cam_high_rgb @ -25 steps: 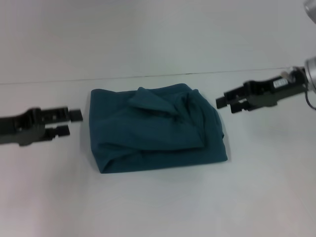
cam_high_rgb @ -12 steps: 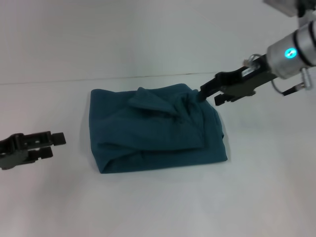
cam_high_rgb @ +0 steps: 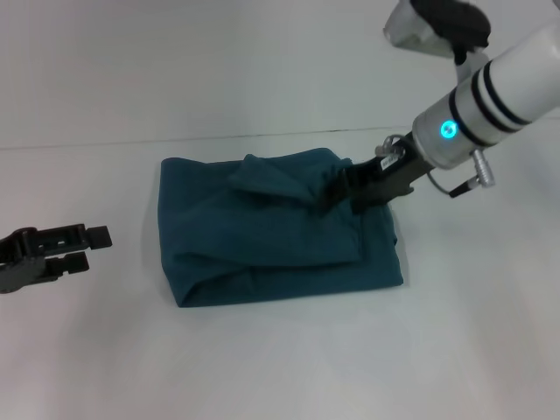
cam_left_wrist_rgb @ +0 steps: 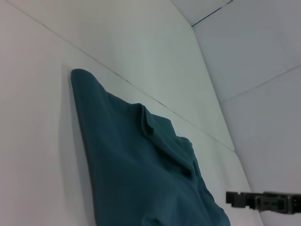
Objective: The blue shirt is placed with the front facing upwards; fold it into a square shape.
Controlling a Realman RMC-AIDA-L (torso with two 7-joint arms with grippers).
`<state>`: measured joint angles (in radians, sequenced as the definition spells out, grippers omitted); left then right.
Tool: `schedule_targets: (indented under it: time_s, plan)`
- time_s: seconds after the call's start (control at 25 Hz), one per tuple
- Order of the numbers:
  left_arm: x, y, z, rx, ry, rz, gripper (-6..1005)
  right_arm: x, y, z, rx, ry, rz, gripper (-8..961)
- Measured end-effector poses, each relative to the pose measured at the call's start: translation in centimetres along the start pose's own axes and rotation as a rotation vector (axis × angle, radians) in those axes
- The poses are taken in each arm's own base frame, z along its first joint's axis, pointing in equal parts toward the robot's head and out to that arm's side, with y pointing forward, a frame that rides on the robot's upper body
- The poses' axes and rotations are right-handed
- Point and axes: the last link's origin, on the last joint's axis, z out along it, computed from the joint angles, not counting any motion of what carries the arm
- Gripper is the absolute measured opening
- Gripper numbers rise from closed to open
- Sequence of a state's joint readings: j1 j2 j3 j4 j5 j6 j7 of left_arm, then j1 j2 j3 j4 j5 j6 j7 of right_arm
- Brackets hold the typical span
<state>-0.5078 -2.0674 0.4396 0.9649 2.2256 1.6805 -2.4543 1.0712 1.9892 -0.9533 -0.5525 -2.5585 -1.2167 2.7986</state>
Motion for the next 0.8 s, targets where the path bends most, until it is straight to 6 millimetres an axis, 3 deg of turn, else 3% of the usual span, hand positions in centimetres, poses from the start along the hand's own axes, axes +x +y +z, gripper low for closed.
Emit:
schedule_targets:
  time_s: [0.28, 0.8]
  plan:
    - [0.1, 0.1, 0.0, -0.004, 0.009, -0.001, 752, 0.7, 0.0, 0.8, 0.001, 0.01, 0.006, 626]
    - [0.1, 0.0, 0.2, -0.005, 0.014, -0.008, 752, 1.8, 0.0, 2.9, 0.014, -0.007, 0.019, 531]
